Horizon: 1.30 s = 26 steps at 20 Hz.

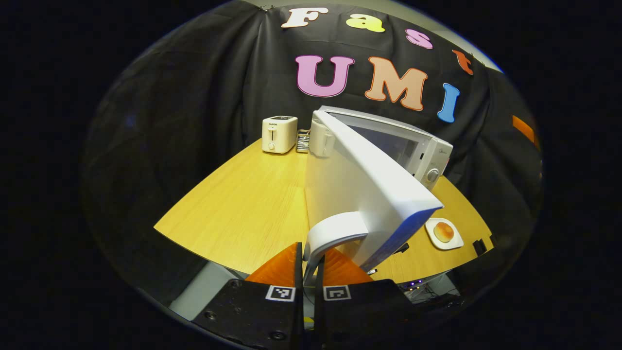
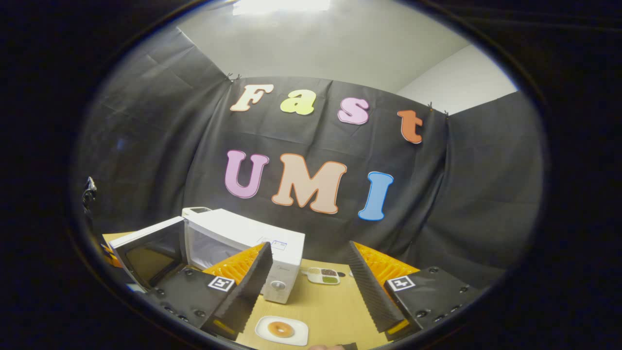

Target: Open the microwave oven with the left hand, put the food in, and close the microwave oven.

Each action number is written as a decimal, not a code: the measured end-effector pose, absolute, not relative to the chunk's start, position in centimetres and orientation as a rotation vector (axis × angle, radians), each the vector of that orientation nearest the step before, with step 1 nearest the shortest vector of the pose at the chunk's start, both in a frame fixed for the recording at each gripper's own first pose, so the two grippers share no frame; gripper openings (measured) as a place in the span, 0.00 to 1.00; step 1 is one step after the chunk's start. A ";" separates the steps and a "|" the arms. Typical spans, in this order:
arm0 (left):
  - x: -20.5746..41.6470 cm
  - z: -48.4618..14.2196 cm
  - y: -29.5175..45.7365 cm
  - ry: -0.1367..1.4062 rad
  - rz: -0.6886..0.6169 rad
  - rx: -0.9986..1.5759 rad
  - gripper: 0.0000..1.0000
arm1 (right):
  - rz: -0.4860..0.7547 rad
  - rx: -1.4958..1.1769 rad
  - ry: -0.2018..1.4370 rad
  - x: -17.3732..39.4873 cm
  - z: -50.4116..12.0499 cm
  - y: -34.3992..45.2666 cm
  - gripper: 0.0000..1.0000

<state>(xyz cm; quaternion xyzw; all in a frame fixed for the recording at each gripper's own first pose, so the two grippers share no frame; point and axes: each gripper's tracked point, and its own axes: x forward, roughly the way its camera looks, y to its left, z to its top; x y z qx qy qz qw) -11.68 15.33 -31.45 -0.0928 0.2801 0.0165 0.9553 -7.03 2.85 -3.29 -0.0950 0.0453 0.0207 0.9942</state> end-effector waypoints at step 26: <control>-17.1 -24.9 20.8 0.520 0.184 -0.195 0.70 | 0.103 0.082 0.616 -8.1 -34.5 2.9 0.97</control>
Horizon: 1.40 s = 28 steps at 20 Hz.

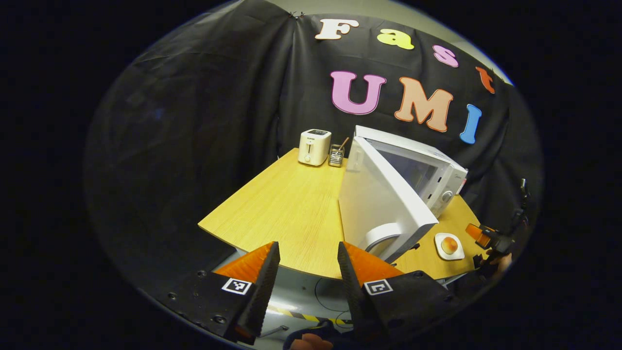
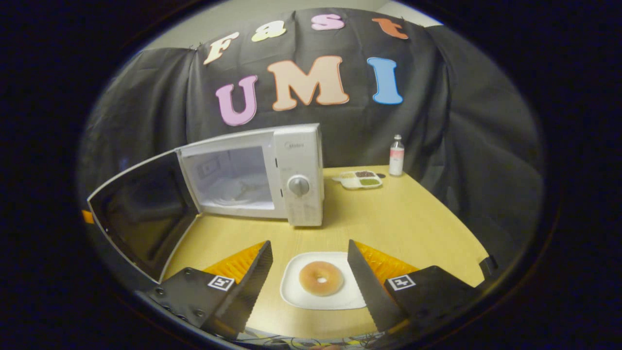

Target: Open the microwave oven with the left hand, put the food in, and close the microwave oven.

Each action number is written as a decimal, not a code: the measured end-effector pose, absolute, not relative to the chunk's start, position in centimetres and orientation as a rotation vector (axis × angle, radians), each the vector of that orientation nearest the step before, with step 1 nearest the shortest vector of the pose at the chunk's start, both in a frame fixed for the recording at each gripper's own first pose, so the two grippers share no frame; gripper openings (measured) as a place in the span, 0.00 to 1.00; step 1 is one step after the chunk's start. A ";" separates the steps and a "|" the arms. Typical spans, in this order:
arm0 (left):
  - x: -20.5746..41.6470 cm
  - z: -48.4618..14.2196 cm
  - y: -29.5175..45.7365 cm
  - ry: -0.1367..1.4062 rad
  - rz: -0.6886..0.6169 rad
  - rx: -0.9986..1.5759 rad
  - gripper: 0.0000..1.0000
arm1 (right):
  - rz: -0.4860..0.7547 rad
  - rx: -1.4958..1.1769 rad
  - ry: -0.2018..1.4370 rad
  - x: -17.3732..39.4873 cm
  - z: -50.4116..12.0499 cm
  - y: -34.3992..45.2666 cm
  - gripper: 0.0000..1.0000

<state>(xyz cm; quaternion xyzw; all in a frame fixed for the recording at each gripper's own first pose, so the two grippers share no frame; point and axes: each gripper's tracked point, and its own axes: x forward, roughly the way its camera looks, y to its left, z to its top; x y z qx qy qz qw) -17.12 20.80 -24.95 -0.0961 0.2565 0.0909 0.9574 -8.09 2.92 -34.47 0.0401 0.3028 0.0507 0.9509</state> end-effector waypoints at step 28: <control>-6.5 -1.2 11.9 -0.043 0.016 -0.080 0.98 | 0.099 -0.011 0.827 -7.4 -45.6 2.4 0.86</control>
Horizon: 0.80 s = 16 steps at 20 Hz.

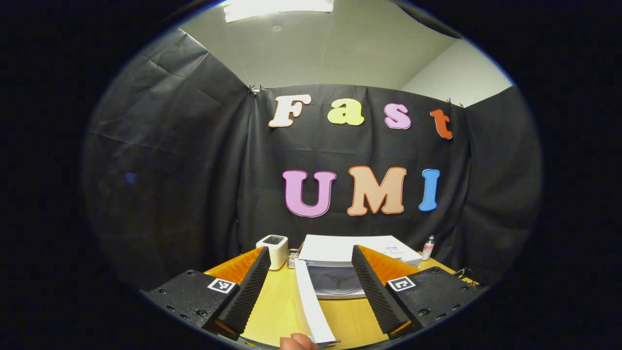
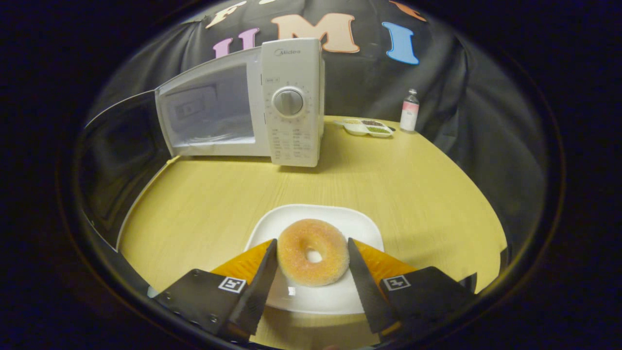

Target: Open the microwave oven with the left hand, put the food in, and close the microwave oven.

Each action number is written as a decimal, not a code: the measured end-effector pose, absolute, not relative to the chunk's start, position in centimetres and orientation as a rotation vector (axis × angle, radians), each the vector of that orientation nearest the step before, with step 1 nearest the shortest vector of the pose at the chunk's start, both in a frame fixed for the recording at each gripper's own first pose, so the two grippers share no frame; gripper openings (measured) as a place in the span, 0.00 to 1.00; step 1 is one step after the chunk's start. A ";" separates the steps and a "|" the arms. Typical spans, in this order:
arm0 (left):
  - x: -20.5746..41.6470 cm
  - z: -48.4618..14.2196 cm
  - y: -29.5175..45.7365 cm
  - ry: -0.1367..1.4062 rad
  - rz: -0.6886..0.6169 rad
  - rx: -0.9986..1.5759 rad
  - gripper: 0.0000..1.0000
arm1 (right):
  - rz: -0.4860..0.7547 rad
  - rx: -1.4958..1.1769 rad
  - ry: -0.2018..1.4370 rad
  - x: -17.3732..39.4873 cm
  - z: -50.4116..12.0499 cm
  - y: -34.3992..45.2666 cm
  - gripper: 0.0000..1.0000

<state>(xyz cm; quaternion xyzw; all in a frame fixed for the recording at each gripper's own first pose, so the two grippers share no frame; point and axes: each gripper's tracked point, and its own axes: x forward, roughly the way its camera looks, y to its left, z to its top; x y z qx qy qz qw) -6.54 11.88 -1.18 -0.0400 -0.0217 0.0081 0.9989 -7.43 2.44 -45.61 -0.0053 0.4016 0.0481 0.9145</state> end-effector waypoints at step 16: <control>-6.4 -1.5 11.0 -0.010 -0.016 -0.066 0.94 | 0.162 0.113 0.623 -0.1 -35.9 13.5 0.78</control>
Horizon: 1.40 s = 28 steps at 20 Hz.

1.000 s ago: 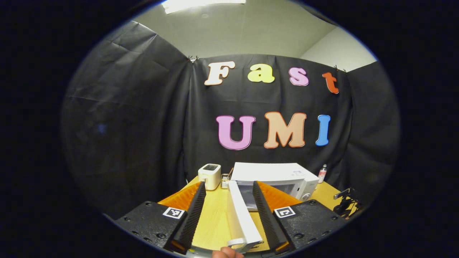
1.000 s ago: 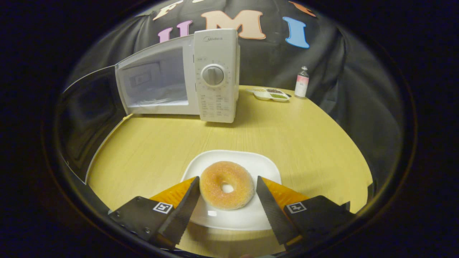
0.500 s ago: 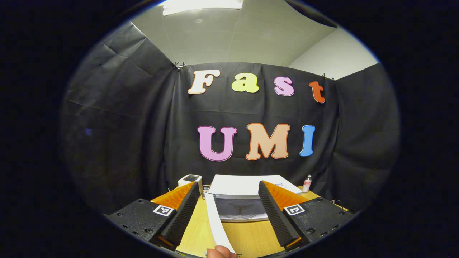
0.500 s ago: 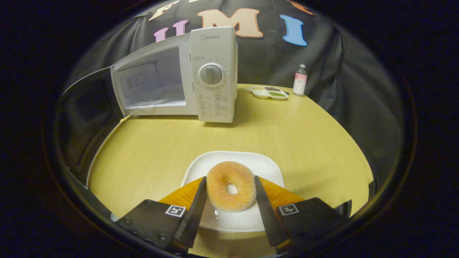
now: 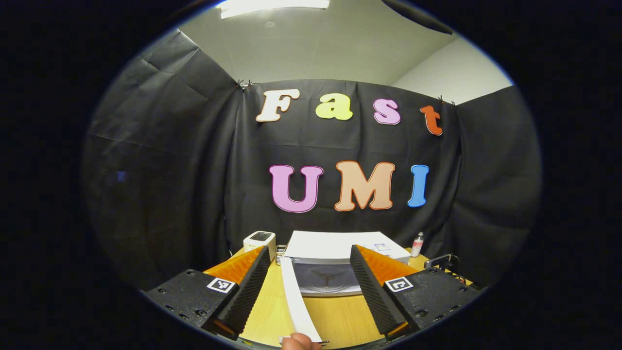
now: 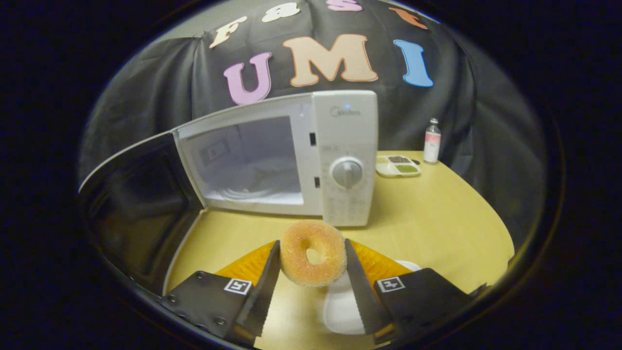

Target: Open the microwave oven with the left hand, put the food in, and close the microwave oven.

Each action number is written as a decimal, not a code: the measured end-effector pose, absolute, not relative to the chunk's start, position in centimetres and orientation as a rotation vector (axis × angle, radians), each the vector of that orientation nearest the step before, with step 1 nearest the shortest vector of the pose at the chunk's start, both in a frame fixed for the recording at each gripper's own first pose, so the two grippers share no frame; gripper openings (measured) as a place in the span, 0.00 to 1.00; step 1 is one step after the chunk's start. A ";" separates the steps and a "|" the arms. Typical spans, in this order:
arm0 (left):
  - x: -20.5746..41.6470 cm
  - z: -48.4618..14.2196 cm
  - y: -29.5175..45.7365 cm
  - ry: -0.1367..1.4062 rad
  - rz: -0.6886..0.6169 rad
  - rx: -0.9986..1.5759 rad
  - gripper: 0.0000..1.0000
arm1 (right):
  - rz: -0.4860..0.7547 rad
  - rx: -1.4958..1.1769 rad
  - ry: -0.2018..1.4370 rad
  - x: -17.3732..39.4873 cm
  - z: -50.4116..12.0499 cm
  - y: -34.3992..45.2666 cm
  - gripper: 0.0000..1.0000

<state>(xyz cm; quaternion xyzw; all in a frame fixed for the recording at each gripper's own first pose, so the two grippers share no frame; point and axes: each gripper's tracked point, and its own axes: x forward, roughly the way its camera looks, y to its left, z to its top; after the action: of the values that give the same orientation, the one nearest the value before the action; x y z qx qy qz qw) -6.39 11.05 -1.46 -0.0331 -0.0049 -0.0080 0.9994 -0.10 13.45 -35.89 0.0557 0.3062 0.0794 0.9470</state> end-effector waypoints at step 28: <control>-10.9 -5.9 16.8 0.174 0.195 -0.026 0.95 | -0.178 1.037 0.551 15.1 -39.2 30.9 0.72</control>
<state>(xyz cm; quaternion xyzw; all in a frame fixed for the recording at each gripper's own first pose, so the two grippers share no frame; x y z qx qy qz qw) -10.85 16.82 -5.88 -0.0131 0.0870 0.0974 0.9913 15.12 30.88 -39.19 0.4886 0.2595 -0.0839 0.8288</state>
